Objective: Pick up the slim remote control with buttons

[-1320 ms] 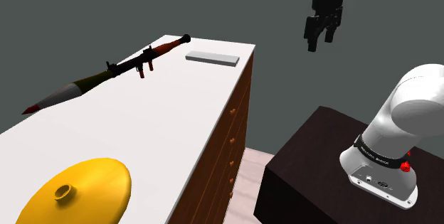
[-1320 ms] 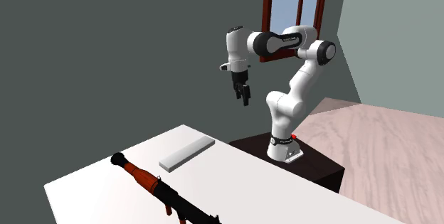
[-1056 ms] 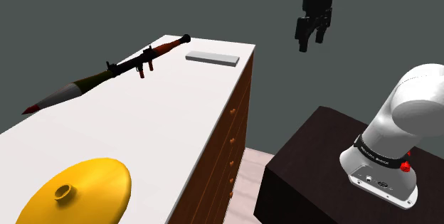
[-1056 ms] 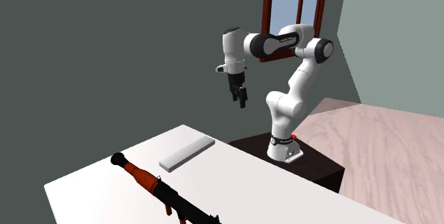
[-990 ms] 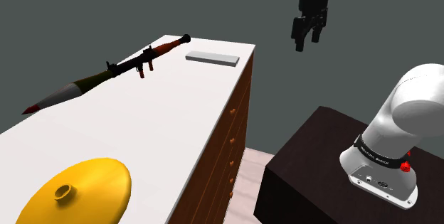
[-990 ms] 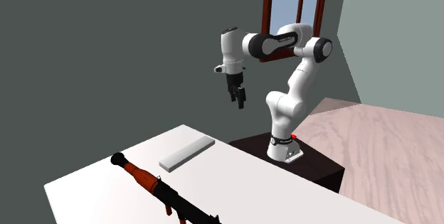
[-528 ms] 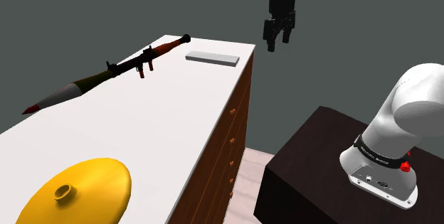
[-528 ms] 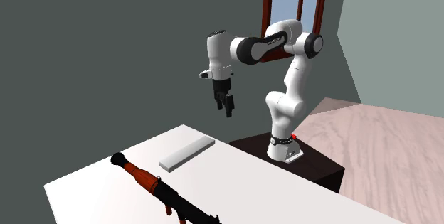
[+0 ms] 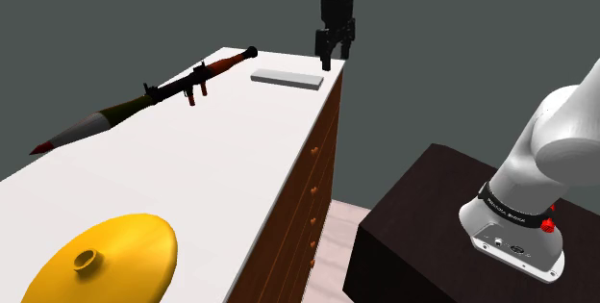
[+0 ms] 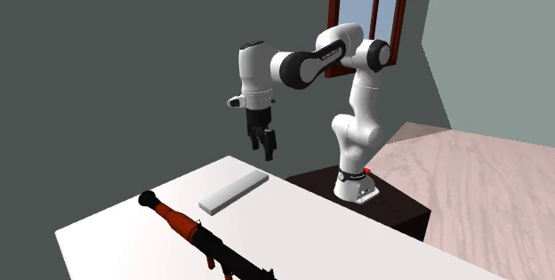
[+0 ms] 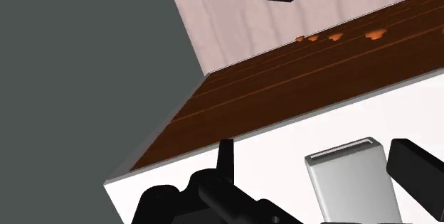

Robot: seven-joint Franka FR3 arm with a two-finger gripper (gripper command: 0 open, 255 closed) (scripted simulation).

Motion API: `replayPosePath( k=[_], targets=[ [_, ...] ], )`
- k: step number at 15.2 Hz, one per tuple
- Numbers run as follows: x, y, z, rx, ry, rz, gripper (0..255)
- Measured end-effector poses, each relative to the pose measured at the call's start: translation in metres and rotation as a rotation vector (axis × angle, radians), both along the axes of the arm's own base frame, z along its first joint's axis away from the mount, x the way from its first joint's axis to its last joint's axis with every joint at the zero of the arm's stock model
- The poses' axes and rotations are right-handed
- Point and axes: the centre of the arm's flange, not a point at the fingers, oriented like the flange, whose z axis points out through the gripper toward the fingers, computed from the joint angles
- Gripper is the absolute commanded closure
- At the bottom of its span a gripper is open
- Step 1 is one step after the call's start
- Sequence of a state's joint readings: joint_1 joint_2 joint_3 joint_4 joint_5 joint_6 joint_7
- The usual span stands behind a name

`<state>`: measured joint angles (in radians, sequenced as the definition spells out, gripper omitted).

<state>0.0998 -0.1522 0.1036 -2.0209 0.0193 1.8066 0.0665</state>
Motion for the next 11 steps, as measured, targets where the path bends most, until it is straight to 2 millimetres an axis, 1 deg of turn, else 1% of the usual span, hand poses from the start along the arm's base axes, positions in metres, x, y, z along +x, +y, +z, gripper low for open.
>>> replayPosePath(
  k=[2,4,7,10,11],
  targets=[
    [0.022,0.015,-0.002,0.006,-0.011,0.029,0],
    [0.038,0.029,-0.002,0.012,-0.021,0.058,0],
    [0.071,0.054,-0.008,0.022,-0.037,0.101,0],
    [0.095,0.078,-0.01,0.03,-0.051,0.142,0],
    [0.1,0.082,-0.012,0.032,-0.053,0.149,0]
  ],
)
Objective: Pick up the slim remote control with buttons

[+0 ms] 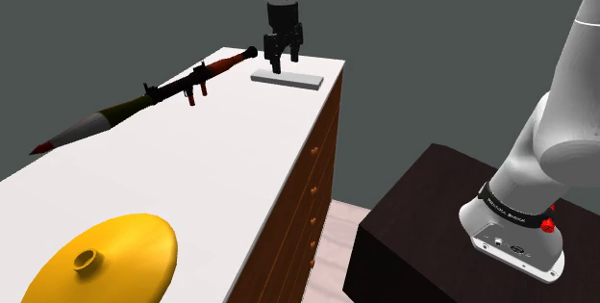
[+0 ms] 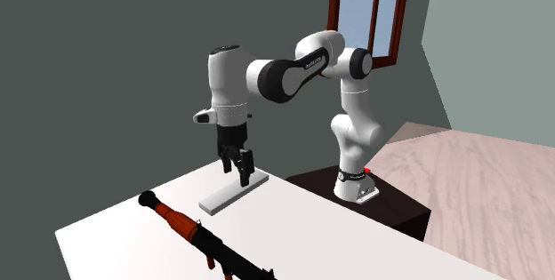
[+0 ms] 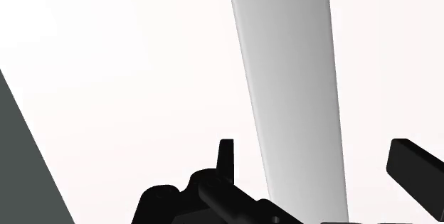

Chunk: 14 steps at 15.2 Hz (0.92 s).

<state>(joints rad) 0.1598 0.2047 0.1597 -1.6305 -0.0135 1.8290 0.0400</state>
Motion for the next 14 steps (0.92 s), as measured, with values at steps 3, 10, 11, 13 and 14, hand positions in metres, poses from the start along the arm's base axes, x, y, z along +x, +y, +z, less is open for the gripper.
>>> replayPosePath(
  k=[3,10,11,13,14],
  targets=[
    [0.003,0.004,-0.013,0.001,-0.002,0.005,0],
    [0.003,0.004,-0.036,0.002,-0.003,0.006,255],
    [0.003,0.004,-0.035,0.002,-0.004,0.006,255],
    [0.003,0.004,-0.035,0.002,-0.005,0.007,255],
    [0.003,0.005,-0.035,0.002,-0.005,0.007,255]
  ],
)
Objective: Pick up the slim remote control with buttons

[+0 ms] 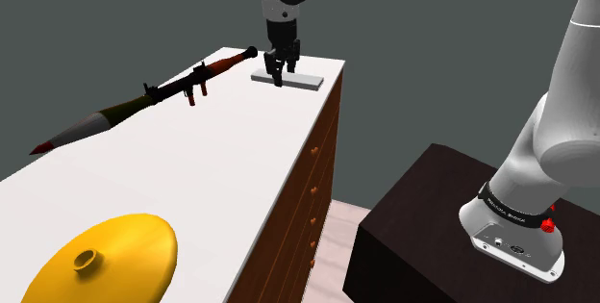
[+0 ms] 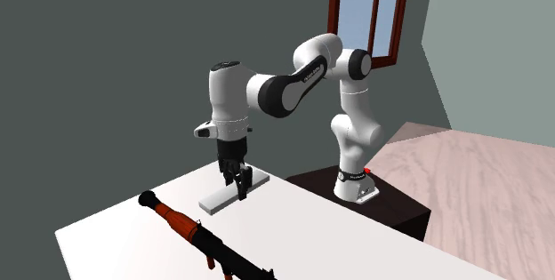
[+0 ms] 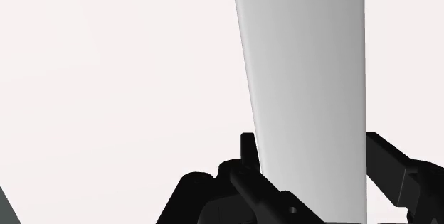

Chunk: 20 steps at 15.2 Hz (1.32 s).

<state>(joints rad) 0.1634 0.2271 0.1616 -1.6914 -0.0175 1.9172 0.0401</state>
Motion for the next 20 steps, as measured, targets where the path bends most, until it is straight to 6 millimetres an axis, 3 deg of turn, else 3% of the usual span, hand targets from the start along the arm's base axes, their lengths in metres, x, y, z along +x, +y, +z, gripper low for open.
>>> replayPosePath(
  k=[6,20],
  targets=[
    [0.0,-0.001,0.005,0.0,0.002,0.0,255],
    [0.001,-0.001,0.075,0.0,0.002,-0.001,255]
  ],
)
